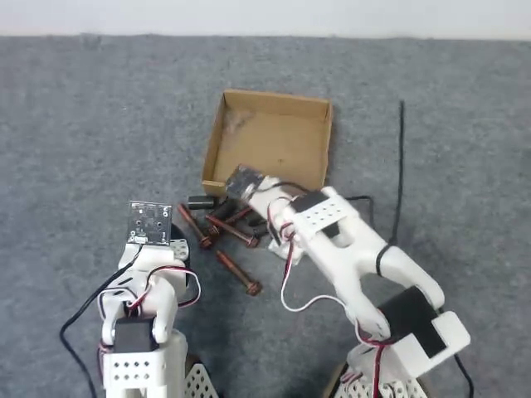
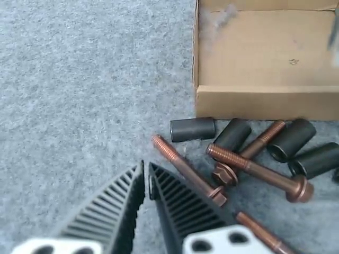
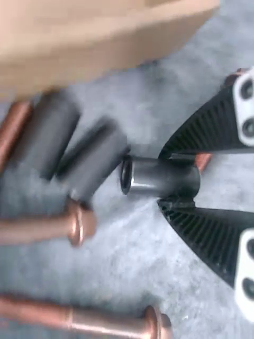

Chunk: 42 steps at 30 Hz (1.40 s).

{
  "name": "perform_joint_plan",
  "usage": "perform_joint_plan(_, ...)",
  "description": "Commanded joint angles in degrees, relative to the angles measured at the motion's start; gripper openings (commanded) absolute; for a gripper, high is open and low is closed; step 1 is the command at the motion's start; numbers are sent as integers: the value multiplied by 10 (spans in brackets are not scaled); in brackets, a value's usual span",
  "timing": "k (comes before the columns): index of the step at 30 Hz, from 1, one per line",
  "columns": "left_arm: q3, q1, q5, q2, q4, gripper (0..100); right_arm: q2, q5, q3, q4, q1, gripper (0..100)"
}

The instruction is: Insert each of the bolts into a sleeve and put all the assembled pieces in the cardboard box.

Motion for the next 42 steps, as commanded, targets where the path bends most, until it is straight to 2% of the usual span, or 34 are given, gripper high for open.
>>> perform_joint_plan(1, -9, -3, -5, -11, -6, 12, -83, -76, -38, 41, 44, 7)
perform_joint_plan(9, -9, -3, -5, -11, -6, 12, -123, -185, -37, 50, 145, 7)
perform_joint_plan(18, -9, -3, -5, -11, -6, 12, -129, -252, -25, 64, 299, 7)
perform_joint_plan(25, -9, -3, -5, -11, -5, 12, -129, -249, 33, 51, 409, 7)
perform_joint_plan(36, -9, 0, -5, -11, -4, 12, -129, -240, 122, -27, 581, 7)
perform_joint_plan(42, -21, -3, -5, -10, -3, 12, -129, -210, 150, -58, 605, 7)
